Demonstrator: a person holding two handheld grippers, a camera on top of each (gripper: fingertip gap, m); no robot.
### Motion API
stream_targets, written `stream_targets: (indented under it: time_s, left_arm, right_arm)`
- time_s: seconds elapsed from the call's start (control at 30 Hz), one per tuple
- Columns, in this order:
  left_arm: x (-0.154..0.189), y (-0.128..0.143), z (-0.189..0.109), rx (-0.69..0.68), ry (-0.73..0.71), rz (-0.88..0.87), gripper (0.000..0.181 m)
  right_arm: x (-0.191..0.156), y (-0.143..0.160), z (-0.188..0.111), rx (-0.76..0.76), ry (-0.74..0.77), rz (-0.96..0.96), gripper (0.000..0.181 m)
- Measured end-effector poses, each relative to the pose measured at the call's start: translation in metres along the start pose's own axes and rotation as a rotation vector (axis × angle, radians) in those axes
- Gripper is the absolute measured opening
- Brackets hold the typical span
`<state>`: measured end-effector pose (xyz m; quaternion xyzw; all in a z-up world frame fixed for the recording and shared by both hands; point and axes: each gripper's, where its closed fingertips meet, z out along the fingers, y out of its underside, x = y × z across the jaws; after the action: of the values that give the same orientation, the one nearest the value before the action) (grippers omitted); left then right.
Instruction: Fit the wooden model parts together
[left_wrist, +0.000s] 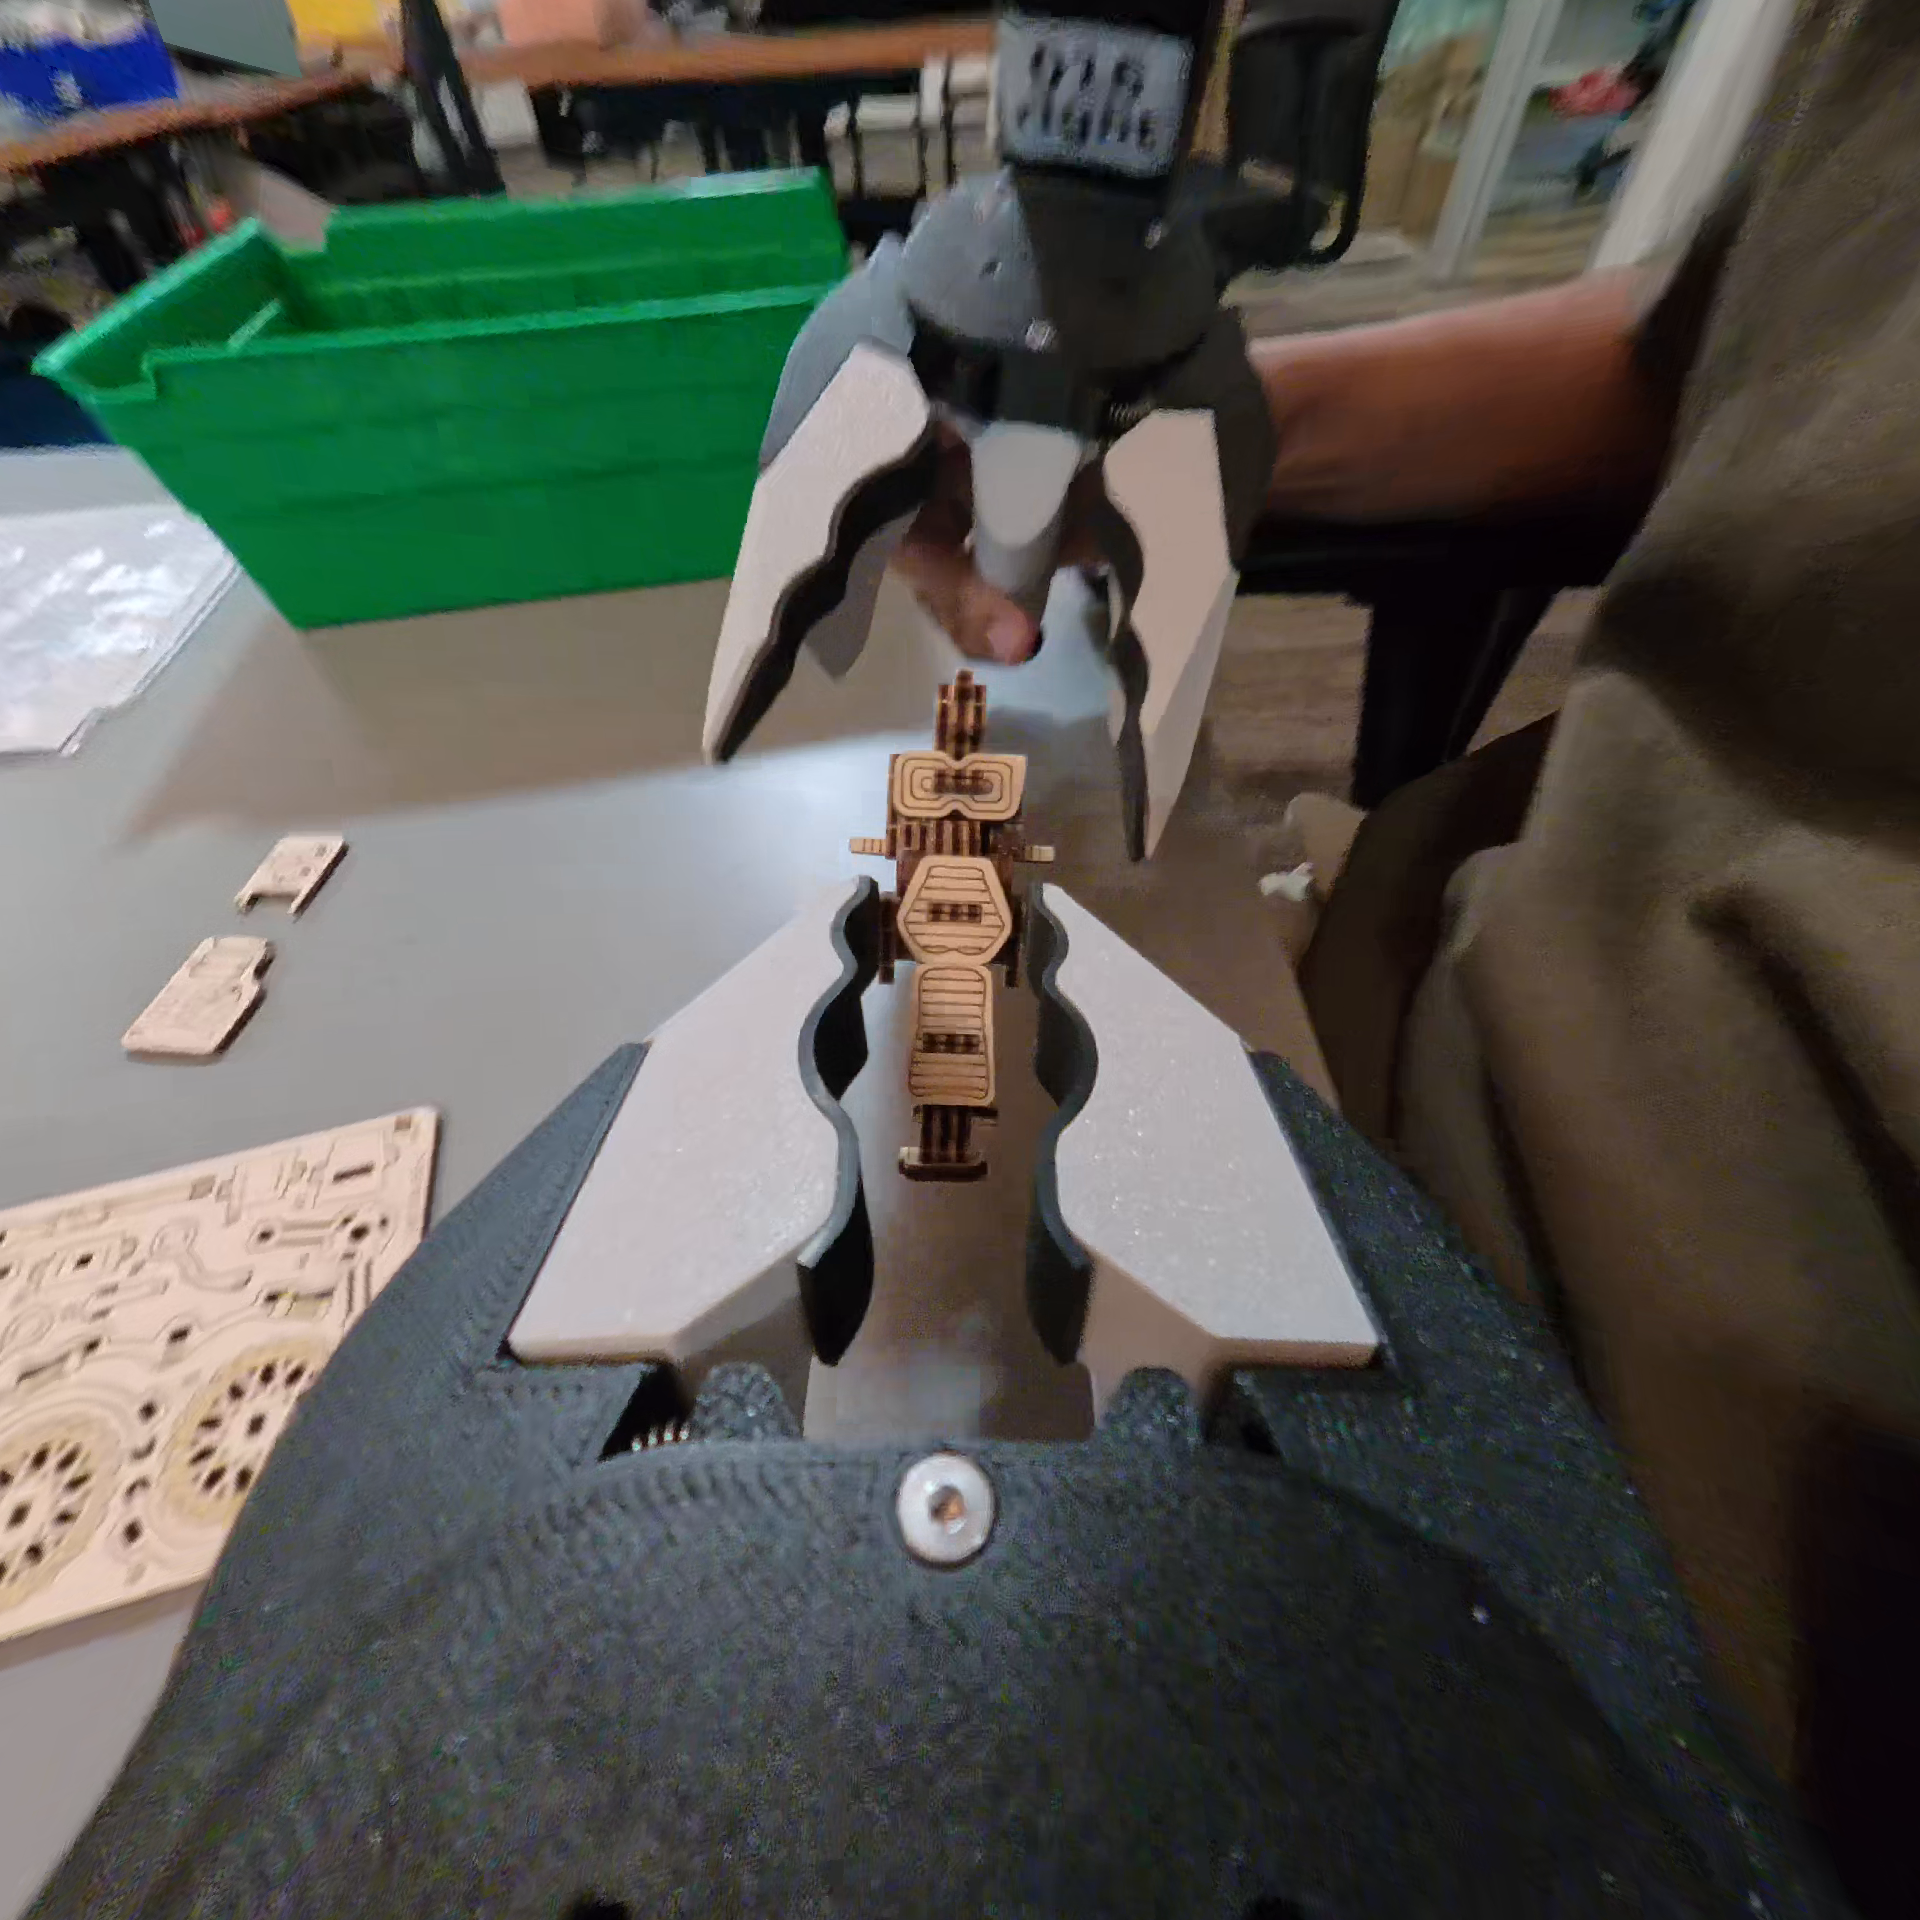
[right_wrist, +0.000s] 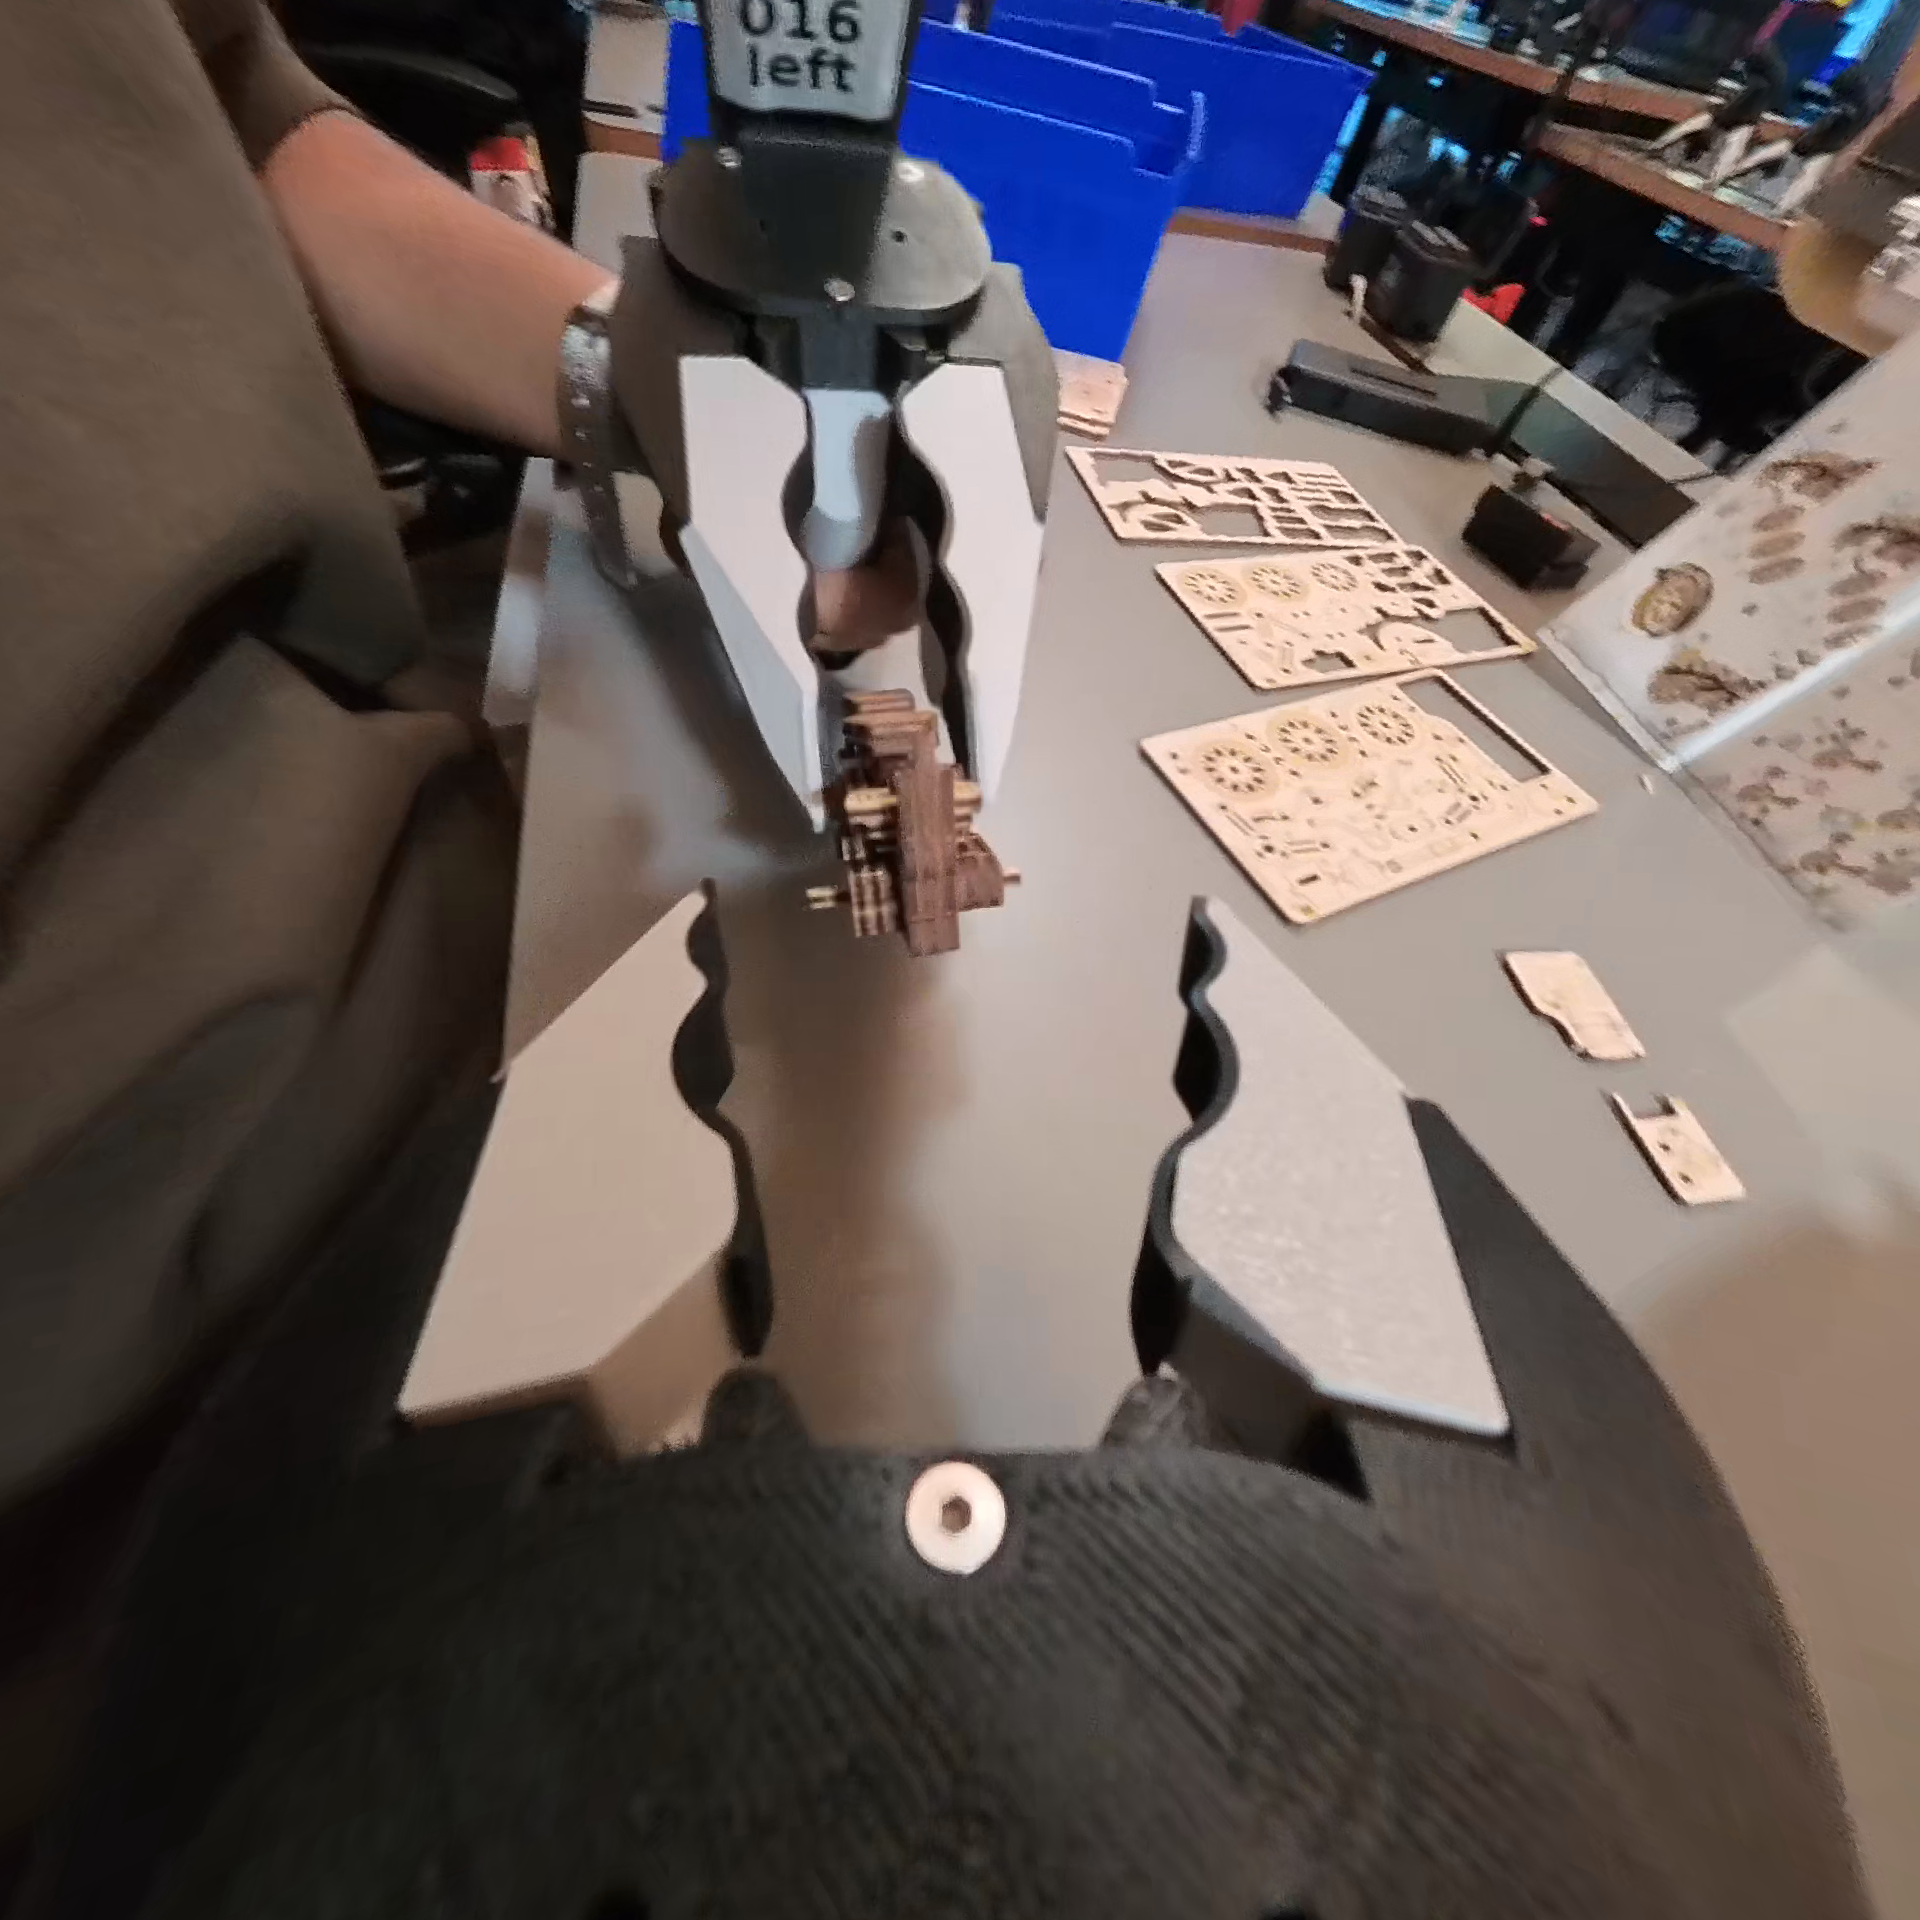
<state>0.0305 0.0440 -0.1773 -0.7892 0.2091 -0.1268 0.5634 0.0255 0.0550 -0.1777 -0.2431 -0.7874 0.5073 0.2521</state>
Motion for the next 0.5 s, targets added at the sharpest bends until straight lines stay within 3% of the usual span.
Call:
stream_targets:
  time_s: [0.17, 0.27, 0.5]
  left_arm:
    - [-0.023, 0.037, 0.004, -0.245, -0.100, -0.103, 0.024]
    - [-0.030, 0.050, 0.007, -0.316, -0.127, -0.133, 0.025]
    - [-0.038, 0.052, 0.007, -0.309, -0.141, -0.187, 0.031]
  right_arm:
    - [0.022, -0.002, -0.008, 0.031, 0.094, 0.058, 0.079]
    - [0.025, -0.001, -0.007, 0.029, 0.110, 0.083, 0.077]
    - [0.024, 0.003, -0.002, -0.005, 0.126, 0.078, 0.076]
